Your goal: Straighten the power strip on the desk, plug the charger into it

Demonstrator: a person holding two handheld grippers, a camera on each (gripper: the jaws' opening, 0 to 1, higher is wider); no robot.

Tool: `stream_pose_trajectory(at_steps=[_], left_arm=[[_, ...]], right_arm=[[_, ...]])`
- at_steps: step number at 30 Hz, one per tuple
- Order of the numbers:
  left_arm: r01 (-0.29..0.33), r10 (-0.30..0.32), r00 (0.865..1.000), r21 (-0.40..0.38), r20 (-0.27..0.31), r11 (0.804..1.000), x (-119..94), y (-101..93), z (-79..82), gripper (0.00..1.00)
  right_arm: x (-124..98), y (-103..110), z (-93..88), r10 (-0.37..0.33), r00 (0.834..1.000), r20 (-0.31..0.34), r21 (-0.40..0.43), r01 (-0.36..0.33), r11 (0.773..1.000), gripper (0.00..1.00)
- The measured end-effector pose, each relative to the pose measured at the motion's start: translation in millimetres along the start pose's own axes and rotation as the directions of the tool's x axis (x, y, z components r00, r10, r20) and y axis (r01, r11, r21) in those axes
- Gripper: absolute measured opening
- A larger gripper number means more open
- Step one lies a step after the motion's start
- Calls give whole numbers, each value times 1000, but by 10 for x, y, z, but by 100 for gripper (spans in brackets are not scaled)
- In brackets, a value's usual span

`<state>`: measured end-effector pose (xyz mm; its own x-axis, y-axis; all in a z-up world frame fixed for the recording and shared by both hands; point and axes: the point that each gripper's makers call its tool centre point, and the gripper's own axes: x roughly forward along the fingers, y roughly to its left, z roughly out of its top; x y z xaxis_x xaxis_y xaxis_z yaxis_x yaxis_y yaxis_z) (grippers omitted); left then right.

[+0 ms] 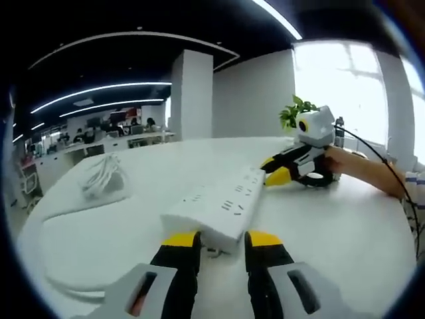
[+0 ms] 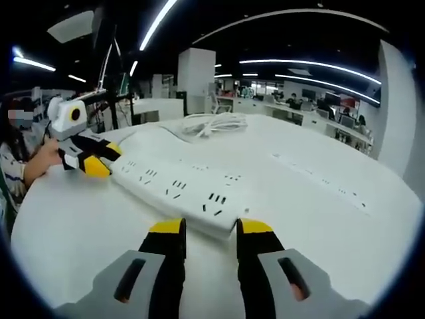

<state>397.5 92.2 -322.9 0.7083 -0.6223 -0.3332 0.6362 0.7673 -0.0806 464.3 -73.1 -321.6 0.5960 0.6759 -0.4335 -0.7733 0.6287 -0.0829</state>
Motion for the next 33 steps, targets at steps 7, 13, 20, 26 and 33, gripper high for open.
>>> stream_pose_trajectory(at_steps=[7,13,20,26,33], left_arm=[[-10,10,1000,16,-5,1000,-18,-1,-11,26],[-12,12,1000,13,-7,1000,-35,5,-19,25],[-11,11,1000,15,-10,1000,-48,5,-27,25],[-9,9,1000,13,-13,1000,-50,9,-29,25],[-6,7,1000,18,-17,1000,-58,13,-34,25]], right_arm=[[-14,41,-7,6,1000,-2,7,-6,1000,29],[-11,43,-4,7,1000,-4,6,-7,1000,28],[-16,55,-5,7,1000,-12,5,-7,1000,28],[-16,70,-10,-4,1000,-25,-6,4,1000,28],[-32,94,-23,-7,999,-37,-22,6,1000,27]])
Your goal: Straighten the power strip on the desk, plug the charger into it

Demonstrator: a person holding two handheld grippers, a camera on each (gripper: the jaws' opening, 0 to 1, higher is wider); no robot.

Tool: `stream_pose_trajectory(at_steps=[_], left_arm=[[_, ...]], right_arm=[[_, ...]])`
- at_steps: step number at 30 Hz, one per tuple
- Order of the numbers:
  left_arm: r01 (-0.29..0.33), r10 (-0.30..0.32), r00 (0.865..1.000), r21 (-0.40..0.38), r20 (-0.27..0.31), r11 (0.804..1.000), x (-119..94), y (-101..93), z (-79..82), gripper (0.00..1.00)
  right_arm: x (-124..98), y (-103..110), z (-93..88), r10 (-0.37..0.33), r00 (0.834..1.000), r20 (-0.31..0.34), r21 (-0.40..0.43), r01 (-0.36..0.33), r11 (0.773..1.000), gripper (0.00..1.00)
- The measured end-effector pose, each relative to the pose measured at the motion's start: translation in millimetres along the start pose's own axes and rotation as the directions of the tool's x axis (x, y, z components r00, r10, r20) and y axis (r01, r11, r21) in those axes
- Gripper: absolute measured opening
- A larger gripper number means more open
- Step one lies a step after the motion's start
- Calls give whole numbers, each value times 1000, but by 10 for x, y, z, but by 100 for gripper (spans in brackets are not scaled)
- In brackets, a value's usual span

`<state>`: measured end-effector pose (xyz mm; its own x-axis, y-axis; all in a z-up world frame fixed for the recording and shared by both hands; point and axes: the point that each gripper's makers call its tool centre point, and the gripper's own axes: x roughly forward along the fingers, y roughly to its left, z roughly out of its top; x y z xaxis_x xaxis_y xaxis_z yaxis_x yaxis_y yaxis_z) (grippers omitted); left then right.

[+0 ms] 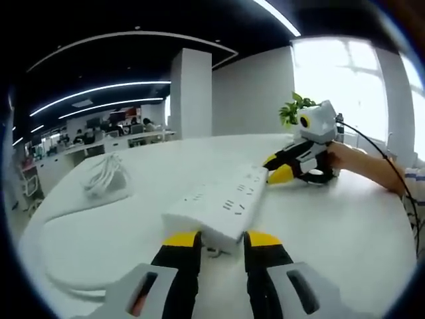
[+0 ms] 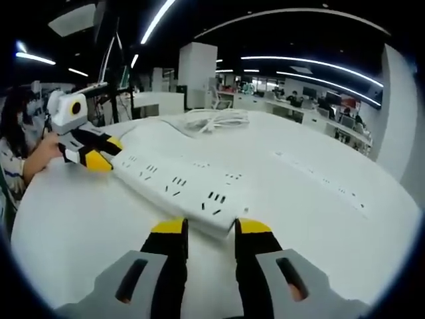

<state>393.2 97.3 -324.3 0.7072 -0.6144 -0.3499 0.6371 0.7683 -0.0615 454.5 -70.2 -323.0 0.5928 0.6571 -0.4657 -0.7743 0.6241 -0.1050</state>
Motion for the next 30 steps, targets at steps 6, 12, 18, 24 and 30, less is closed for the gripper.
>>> stream_pose_trajectory(at_steps=[6,12,18,24,30], left_arm=[[9,-9,1000,-8,-4,1000,-18,-3,-10,25],[14,-14,1000,-5,-11,1000,-34,-11,-16,26],[23,-23,1000,-13,-19,1000,-50,-22,-33,24],[24,-24,999,-6,-25,1000,-61,-19,-37,24],[27,-27,999,-12,-25,1000,-75,-18,-40,24]], right_arm=[[-31,15,-7,9,1000,2,17,-9,1000,26],[-105,68,-32,18,1000,23,49,-19,999,24],[-105,69,-22,12,1000,9,47,-13,999,24],[-111,103,-27,10,1000,3,48,-10,999,24],[-132,138,-34,5,1000,-2,46,-4,999,23]])
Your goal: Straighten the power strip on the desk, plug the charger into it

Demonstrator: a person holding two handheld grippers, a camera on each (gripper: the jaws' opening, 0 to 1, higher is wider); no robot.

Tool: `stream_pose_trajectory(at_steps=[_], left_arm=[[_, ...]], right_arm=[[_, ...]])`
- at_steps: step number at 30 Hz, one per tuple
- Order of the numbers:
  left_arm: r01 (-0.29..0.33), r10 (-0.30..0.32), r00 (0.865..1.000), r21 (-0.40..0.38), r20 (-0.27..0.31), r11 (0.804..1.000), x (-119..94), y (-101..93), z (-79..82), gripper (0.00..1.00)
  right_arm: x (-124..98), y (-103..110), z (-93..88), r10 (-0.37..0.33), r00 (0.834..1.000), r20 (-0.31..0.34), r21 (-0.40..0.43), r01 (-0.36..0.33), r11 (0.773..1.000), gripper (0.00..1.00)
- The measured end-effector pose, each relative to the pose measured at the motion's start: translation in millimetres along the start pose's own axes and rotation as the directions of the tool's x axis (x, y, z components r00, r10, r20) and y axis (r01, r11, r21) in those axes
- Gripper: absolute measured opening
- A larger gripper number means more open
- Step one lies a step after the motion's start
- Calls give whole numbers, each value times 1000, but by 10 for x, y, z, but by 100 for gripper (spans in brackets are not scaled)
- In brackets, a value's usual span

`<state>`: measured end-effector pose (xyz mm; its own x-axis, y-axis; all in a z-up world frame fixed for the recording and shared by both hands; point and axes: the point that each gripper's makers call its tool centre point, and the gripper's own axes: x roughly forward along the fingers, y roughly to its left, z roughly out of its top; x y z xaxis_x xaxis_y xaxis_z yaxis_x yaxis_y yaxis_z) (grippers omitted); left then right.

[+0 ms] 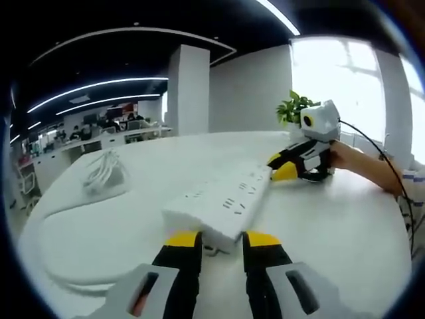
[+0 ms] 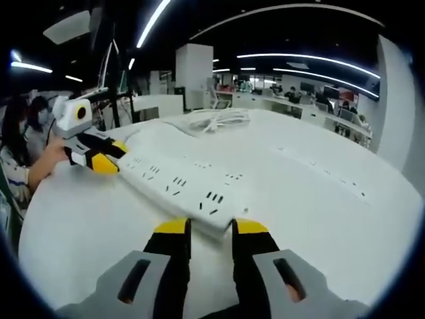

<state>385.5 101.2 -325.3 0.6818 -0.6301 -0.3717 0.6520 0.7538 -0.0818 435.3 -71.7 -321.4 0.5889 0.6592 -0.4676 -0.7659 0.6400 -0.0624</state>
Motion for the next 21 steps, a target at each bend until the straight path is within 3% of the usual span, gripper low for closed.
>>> stream_pose_trajectory(at_steps=[21], left_arm=[[26,-26,1000,-9,-2,1000,-52,-8,-21,24]], right_arm=[[-103,114,-39,-10,1000,3,19,10,1000,22]])
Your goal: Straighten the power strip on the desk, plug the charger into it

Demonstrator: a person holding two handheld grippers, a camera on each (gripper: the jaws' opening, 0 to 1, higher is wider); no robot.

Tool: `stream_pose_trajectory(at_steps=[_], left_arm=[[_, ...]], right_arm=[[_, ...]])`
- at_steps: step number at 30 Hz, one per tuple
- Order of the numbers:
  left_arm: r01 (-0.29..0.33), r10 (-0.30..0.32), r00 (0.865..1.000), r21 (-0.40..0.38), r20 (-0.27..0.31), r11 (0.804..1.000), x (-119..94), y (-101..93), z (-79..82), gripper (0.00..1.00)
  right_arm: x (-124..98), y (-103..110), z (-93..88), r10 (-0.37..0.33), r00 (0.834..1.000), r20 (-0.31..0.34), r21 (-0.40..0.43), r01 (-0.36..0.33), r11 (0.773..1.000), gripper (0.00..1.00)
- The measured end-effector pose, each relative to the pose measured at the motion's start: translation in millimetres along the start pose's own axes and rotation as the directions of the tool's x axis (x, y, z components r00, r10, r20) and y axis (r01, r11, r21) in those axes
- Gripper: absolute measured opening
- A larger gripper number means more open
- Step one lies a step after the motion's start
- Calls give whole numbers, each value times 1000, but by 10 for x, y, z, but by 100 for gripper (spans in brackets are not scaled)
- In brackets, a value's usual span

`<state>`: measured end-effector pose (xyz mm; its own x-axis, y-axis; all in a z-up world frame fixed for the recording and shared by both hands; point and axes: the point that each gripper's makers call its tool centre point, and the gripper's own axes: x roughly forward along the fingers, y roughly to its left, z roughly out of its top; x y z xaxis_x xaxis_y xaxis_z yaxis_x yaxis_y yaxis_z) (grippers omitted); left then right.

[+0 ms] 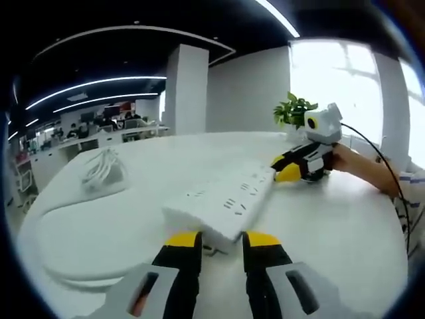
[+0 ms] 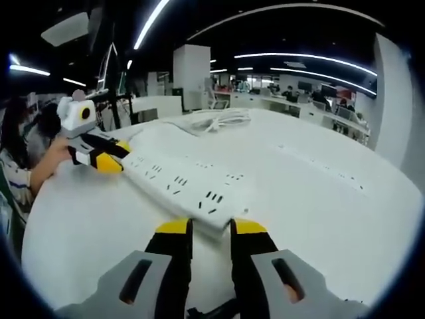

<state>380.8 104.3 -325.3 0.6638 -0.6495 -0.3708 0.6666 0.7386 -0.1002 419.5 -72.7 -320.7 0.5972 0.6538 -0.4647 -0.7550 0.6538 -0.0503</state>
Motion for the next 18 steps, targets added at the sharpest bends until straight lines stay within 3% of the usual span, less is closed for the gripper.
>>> stream_pose_trajectory(at_steps=[18], left_arm=[[7,-6,1000,42,-8,999,-33,-28,-40,25]], right_arm=[[-120,105,-49,-29,1000,10,18,29,999,20]])
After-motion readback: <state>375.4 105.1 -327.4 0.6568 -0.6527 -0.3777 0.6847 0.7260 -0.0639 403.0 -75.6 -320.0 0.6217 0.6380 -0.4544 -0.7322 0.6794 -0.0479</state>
